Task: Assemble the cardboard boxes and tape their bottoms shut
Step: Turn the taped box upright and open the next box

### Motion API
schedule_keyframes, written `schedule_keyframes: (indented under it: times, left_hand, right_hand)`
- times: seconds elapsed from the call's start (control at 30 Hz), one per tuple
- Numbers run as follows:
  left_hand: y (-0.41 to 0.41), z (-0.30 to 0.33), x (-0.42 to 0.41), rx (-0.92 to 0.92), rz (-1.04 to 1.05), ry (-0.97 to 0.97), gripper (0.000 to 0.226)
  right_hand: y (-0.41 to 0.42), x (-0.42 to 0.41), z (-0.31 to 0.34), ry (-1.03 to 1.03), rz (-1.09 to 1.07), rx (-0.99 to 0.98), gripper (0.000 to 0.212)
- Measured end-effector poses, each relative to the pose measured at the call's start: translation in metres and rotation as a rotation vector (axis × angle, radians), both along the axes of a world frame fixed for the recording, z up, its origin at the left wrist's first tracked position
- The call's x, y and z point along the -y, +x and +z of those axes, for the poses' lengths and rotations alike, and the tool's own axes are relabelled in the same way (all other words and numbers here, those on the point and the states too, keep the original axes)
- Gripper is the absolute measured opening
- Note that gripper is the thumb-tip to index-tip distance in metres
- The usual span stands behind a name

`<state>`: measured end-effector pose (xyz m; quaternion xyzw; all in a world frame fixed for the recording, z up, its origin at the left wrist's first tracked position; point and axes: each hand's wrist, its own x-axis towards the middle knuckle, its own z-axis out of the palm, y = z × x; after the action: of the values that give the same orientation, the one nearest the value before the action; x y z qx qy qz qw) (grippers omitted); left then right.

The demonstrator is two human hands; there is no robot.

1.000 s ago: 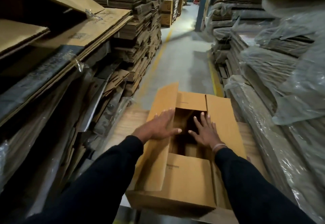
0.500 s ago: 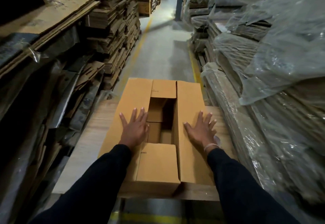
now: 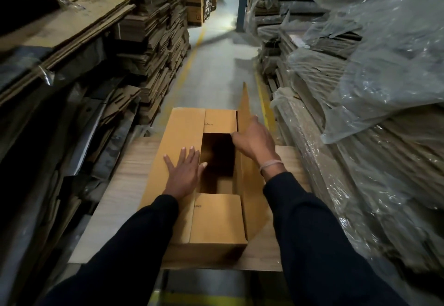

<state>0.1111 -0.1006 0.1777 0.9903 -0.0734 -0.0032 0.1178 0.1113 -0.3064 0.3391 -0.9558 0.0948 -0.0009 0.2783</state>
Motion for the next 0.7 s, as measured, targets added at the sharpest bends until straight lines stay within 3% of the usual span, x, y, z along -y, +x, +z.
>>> schedule_keyframes:
  times: [0.1, 0.23, 0.43, 0.57, 0.7]
  left_hand:
    - [-0.003, 0.005, -0.007, 0.052, 0.050, -0.211, 0.060]
    - [-0.001, 0.006, -0.022, 0.050, 0.071, -0.342, 0.054]
    - [0.010, 0.007, -0.037, 0.012, -0.025, -0.083, 0.057]
    - [0.022, 0.007, -0.049, -0.038, 0.111, 0.032, 0.081]
    - [0.034, 0.014, -0.053, -0.117, 0.221, -0.051, 0.103]
  right_hand:
    - [0.002, -0.037, -0.002, 0.058, 0.225, -0.051, 0.046]
    - [0.000, -0.062, -0.070, -0.166, 0.416, -0.210, 0.050]
    - [-0.018, -0.064, -0.138, -0.382, 0.445, -0.169, 0.057]
    - [-0.011, -0.057, -0.140, -0.407, 0.467, -0.145, 0.057]
    - [0.004, -0.047, -0.140, -0.364, 0.431, -0.130, 0.071]
